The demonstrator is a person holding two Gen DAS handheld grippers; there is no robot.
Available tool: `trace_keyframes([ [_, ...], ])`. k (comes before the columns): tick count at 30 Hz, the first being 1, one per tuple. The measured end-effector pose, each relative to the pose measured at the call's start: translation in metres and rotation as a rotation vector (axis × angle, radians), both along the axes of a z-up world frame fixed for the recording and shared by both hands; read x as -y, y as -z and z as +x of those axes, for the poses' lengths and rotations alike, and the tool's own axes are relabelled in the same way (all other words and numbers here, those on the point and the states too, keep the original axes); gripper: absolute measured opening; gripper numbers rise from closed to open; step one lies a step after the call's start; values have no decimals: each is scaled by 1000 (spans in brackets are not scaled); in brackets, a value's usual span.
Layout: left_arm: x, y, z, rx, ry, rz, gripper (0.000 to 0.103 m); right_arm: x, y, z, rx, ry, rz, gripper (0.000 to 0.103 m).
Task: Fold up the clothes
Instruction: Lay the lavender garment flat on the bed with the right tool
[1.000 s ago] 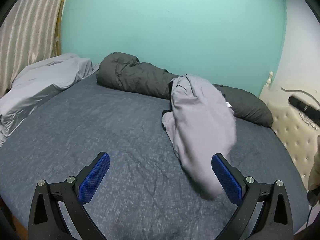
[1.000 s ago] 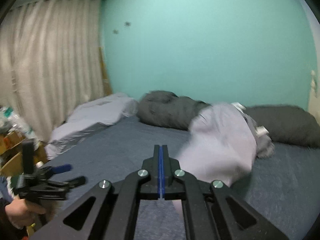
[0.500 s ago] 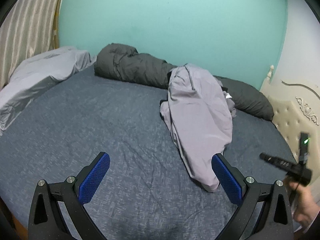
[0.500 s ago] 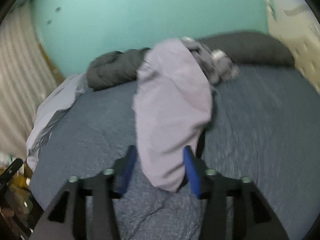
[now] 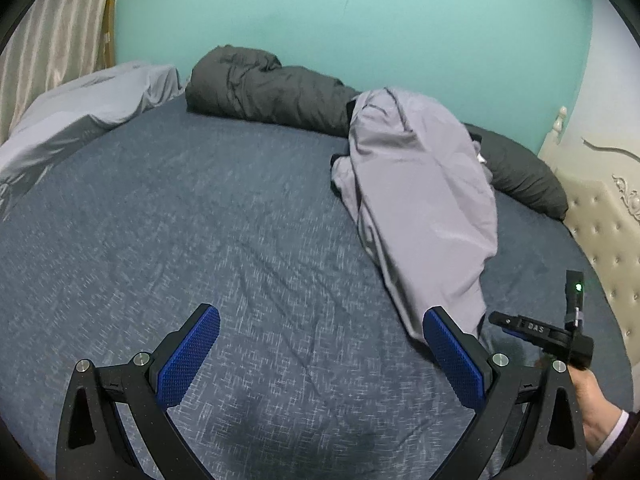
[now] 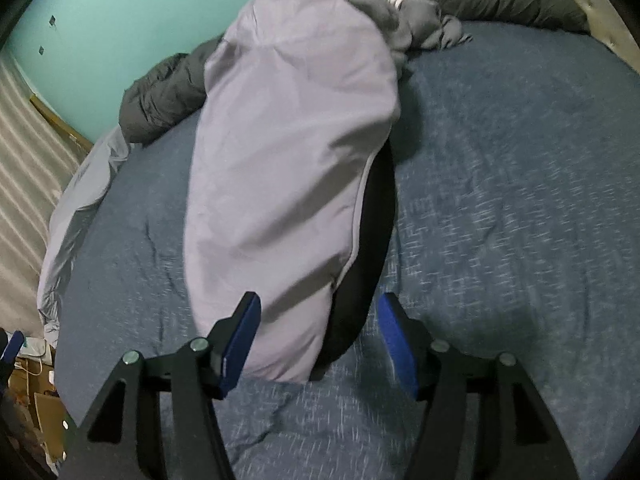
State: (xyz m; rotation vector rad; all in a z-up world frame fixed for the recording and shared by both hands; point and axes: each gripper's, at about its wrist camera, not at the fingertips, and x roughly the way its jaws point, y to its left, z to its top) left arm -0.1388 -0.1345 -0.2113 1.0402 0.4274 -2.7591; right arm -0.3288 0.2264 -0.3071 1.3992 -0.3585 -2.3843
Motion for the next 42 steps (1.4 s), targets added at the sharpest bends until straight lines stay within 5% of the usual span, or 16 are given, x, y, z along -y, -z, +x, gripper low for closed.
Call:
trace_keyframes([
  [10, 0, 27, -7, 37, 19, 10, 103, 10, 50, -29, 29, 3, -71, 59],
  [12, -1, 27, -7, 41, 21, 7, 103, 15, 52, -27, 19, -22, -63, 45],
  [14, -1, 25, -4, 38, 21, 5, 103, 21, 48, -22, -22, -57, -23, 15],
  [15, -2, 24, -3, 37, 21, 4, 103, 23, 45, -18, -42, -71, -12, 10],
  [29, -15, -57, 53, -76, 36, -14, 103, 43, -79, 84, -304, -263, -109, 5],
  [42, -17, -109, 109, -146, 45, -35, 103, 63, -193, 204, -434, -413, -246, 5],
])
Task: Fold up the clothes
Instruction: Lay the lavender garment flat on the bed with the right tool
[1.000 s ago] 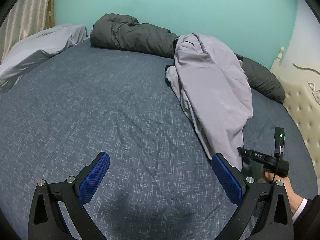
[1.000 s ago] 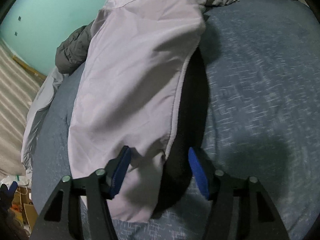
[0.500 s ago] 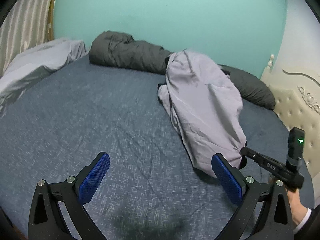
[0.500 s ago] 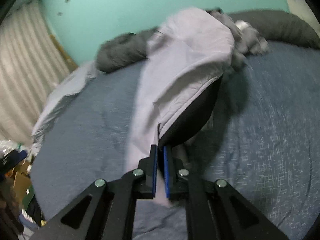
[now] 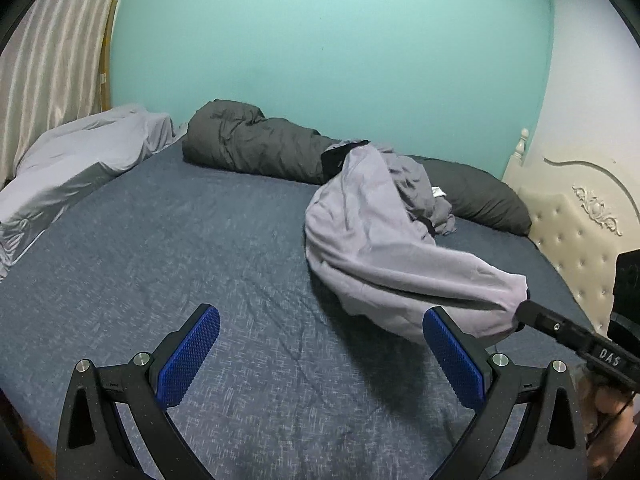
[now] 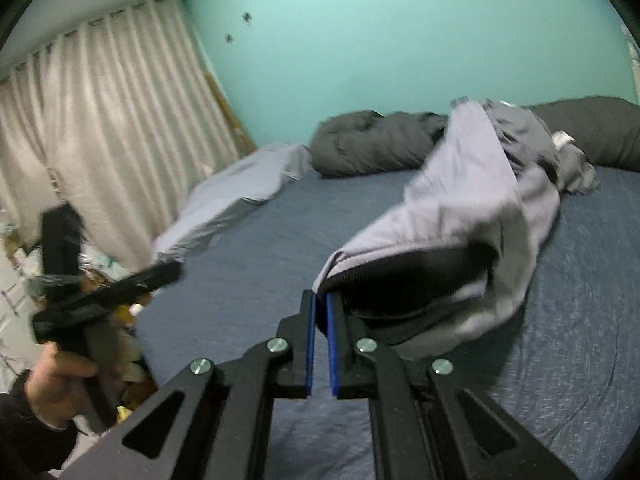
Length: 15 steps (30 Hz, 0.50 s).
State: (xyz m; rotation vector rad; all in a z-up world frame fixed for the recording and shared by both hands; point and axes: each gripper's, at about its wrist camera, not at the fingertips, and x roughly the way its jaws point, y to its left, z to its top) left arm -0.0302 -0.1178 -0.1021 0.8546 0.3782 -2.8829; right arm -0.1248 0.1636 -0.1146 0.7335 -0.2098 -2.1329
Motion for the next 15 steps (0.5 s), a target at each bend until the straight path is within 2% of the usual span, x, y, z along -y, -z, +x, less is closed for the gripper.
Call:
trace_keyframes([
  [3, -1, 0, 3, 3, 0, -1, 103, 1, -4, 3, 24, -10, -8, 5],
  [9, 0, 11, 4, 25, 4, 12, 103, 4, 27, -13, 97, 17, 143, 9],
  [15, 2, 29, -3, 62, 9, 20, 103, -32, 66, -30, 125, 150, 297, 24],
])
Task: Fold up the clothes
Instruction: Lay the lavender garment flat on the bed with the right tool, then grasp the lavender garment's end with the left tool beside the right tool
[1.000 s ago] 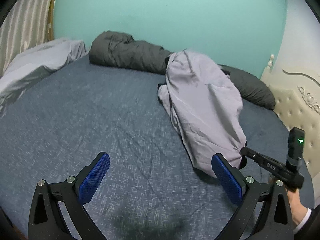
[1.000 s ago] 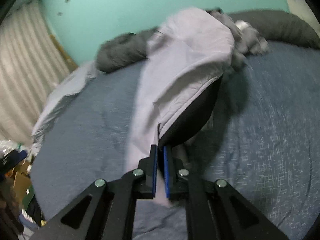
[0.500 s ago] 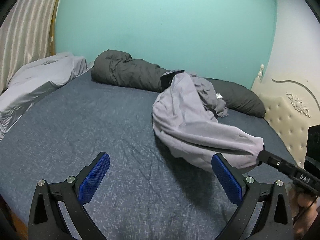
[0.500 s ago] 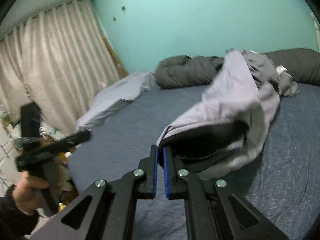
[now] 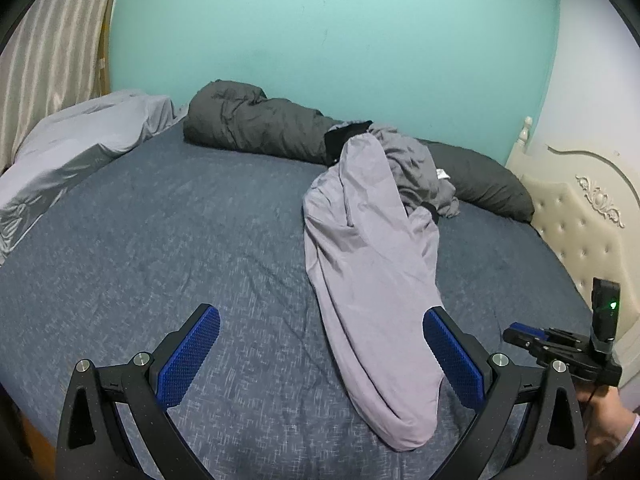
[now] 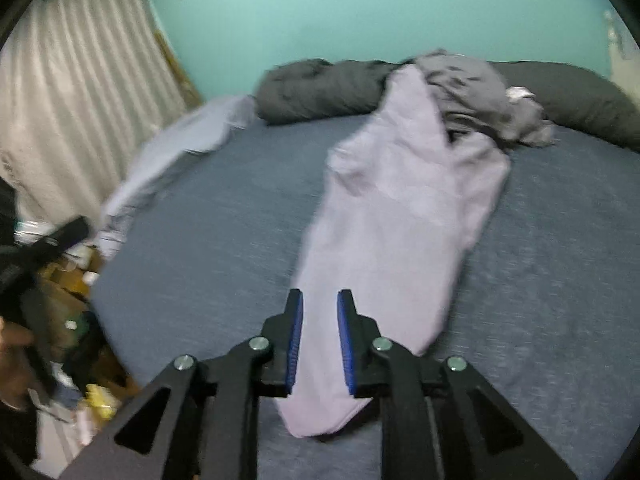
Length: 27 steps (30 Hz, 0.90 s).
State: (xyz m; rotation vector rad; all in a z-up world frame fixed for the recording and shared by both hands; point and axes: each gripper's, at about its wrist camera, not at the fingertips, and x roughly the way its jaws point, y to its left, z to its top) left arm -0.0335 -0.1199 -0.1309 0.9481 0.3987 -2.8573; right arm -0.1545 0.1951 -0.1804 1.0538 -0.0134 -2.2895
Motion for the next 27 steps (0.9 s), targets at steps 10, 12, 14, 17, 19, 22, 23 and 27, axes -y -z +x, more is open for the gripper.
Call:
trace_keyframes([
  [10, -4, 26, -13, 43, 22, 4, 103, -37, 91, -28, 205, 102, 93, 53],
  [12, -4, 30, -13, 41, 50, 29, 103, -38, 107, -34, 233, 131, 70, 56],
  [14, -4, 31, -12, 40, 51, 17, 103, -38, 124, -40, 272, 163, 39, 56],
  [17, -2, 34, -13, 49, 55, 2, 103, -37, 144, -50, 317, 198, 4, 56],
  [19, 0, 42, -14, 63, 63, 1, 103, -36, 154, -59, 338, 215, -16, 56],
  [22, 1, 58, -18, 91, 82, 11, 103, -38, 163, -68, 365, 230, -69, 56],
  [23, 1, 63, -19, 101, 88, 14, 103, -38, 165, -70, 368, 228, -83, 56],
  [27, -9, 97, -33, 176, 124, 43, 103, -31, 166, -77, 372, 193, -106, 56],
])
